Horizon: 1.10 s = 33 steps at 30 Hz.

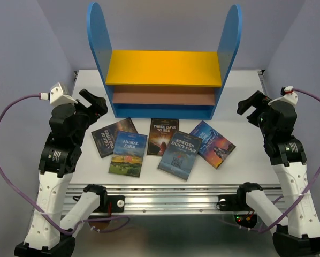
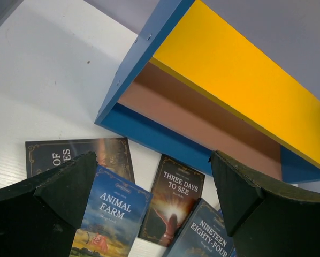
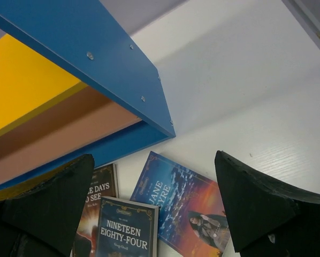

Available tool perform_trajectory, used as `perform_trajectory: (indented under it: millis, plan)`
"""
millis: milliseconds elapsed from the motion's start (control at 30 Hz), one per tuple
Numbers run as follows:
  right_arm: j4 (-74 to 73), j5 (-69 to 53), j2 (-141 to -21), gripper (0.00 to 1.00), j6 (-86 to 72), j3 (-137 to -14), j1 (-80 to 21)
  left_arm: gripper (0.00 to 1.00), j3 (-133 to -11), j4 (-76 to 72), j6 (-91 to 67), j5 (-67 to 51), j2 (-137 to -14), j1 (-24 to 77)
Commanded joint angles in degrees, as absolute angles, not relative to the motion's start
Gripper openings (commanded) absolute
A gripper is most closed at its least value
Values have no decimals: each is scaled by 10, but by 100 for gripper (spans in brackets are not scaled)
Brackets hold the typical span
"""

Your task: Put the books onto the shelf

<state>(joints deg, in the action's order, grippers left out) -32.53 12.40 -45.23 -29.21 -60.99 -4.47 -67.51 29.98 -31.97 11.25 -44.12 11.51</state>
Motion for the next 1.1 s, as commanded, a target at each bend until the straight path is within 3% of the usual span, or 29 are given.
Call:
perform_trajectory:
  millis: [0, 167, 333, 400, 533, 700, 767, 967, 1067]
  plan:
    - [-330, 110, -443, 100, -288, -629, -41, 99, -682, 280, -316, 122, -448, 114]
    - [-330, 7, -439, 100, -272, -609, -41, 99, -648, 264, -316, 103, -450, 113]
    - [-299, -233, -478, 100, -301, -550, -41, 99, -544, 255, -325, 59, -457, 114]
    - [-293, -271, -494, 100, -308, -537, -52, 99, -501, 262, -333, 56, -468, 114]
    - [-227, -246, -492, 100, -333, -487, -146, 99, -433, 258, -374, 40, -472, 114]
    - [-117, -116, -580, 100, -370, -456, -418, 99, -363, 204, -435, 22, -475, 114]
    - [-108, -44, -632, 100, -366, -476, -474, 99, -345, 203, -457, 45, -483, 114]
    - [80, -25, -795, 100, -392, -499, -546, 99, -285, 157, -497, 53, -525, 113]
    - [102, 15, -875, 100, -390, -532, -553, 99, -290, 170, -504, 76, -557, 110]
